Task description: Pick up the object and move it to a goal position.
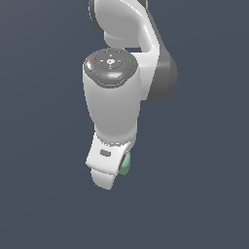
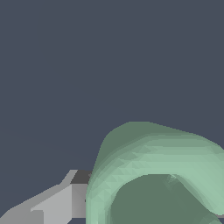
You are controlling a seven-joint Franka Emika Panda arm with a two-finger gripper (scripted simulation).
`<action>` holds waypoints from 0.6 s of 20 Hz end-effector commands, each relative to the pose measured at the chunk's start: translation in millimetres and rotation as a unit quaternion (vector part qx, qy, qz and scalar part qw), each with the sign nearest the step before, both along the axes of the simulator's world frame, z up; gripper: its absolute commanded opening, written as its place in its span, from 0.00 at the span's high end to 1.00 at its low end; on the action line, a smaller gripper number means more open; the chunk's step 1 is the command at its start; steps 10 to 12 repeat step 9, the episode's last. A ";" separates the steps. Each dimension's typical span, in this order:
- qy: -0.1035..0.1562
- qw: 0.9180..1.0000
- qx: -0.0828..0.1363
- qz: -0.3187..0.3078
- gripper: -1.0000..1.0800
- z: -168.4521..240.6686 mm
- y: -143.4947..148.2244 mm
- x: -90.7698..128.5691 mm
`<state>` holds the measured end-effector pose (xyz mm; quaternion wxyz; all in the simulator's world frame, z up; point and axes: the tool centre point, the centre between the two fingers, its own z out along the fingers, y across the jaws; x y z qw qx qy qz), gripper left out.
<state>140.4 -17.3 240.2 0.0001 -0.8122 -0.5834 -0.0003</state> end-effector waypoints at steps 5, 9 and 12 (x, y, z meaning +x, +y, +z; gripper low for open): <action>0.000 1.000 0.000 0.000 1.00 7.4 0.0 5.9; 0.000 1.000 0.000 0.000 1.00 8.1 -0.1 6.8; 0.000 1.000 0.000 0.000 1.00 8.1 -0.1 6.8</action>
